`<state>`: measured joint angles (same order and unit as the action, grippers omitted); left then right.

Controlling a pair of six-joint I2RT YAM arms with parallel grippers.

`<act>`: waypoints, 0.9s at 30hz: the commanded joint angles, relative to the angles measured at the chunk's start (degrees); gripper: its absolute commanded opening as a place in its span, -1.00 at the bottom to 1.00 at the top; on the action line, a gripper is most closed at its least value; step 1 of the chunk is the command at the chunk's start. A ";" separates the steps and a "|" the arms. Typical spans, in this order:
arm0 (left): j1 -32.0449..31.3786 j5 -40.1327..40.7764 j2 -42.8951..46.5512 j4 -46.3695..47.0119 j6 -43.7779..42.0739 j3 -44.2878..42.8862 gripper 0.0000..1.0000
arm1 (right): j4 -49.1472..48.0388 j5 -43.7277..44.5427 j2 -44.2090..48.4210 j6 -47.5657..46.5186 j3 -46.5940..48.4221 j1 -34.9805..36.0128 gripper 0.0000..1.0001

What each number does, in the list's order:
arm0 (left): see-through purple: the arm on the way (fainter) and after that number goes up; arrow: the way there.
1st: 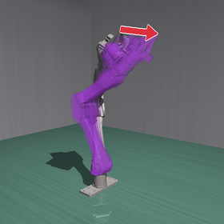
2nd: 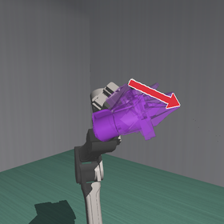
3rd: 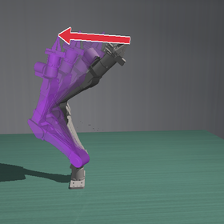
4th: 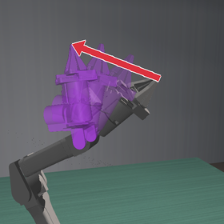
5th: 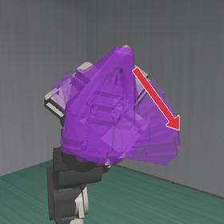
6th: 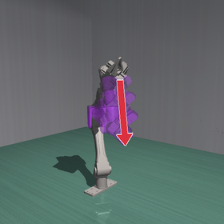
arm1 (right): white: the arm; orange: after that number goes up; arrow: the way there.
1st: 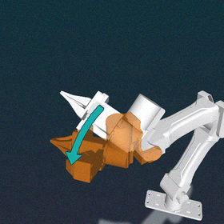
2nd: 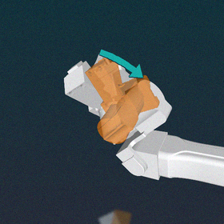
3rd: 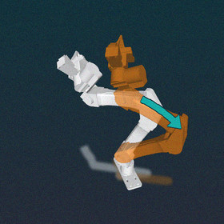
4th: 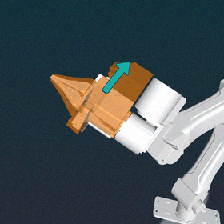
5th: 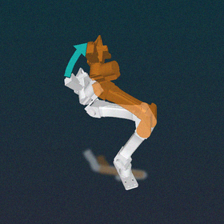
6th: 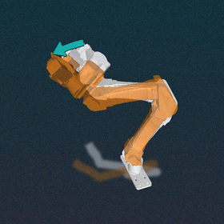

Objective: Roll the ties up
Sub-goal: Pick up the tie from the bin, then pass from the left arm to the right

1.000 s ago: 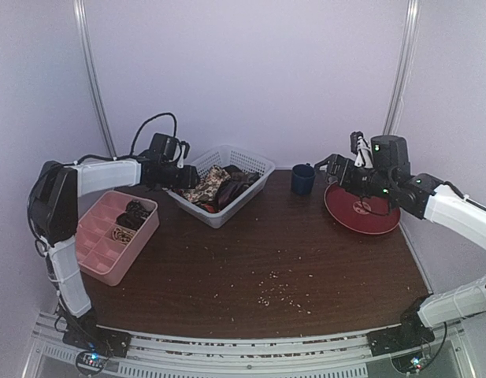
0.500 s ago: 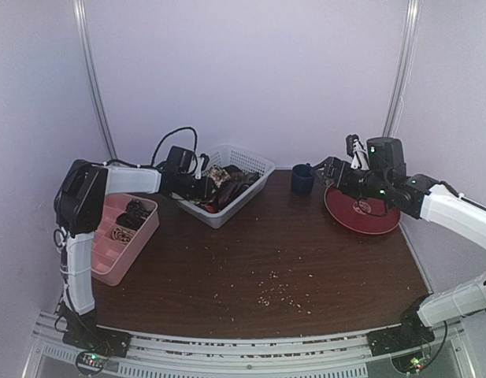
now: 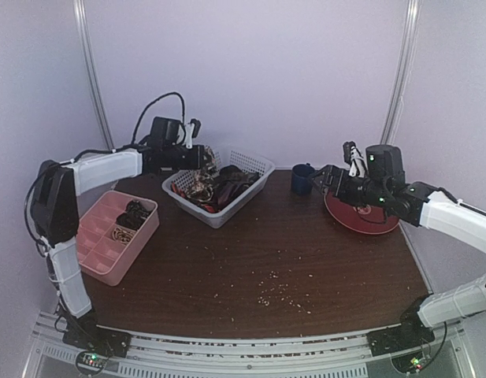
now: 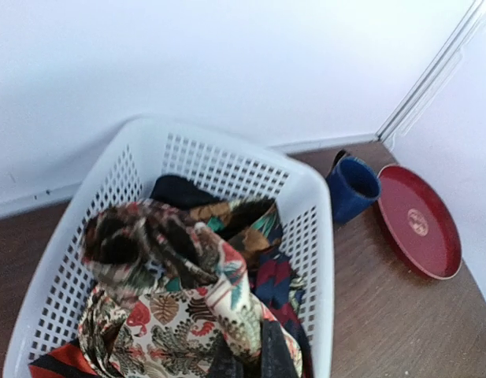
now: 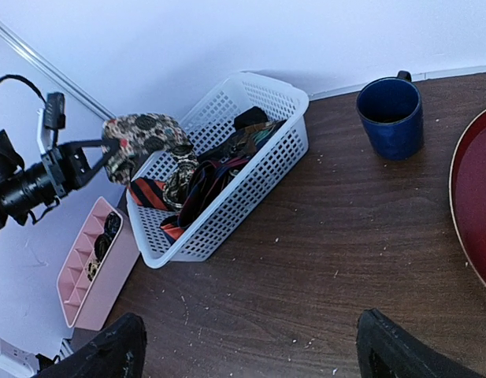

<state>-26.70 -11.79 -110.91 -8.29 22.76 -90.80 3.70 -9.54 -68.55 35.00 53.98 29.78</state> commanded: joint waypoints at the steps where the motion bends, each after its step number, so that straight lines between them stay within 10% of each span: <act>1: -0.25 -3.72 6.81 1.57 0.81 -2.63 -1.00 | -3.91 -0.41 2.41 0.27 -0.89 2.93 0.87; 12: -0.54 -23.68 22.58 16.95 15.47 9.71 -1.00 | -18.15 12.27 1.32 -12.03 -1.10 15.85 0.81; 27: -3.83 -37.34 33.47 28.79 30.50 21.77 -1.00 | -53.92 15.69 -19.76 -51.29 7.41 30.58 0.94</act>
<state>-30.15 -45.08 -80.07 15.46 50.17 -69.91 -41.19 2.83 -82.89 -4.56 55.02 57.67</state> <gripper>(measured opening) 0.031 0.966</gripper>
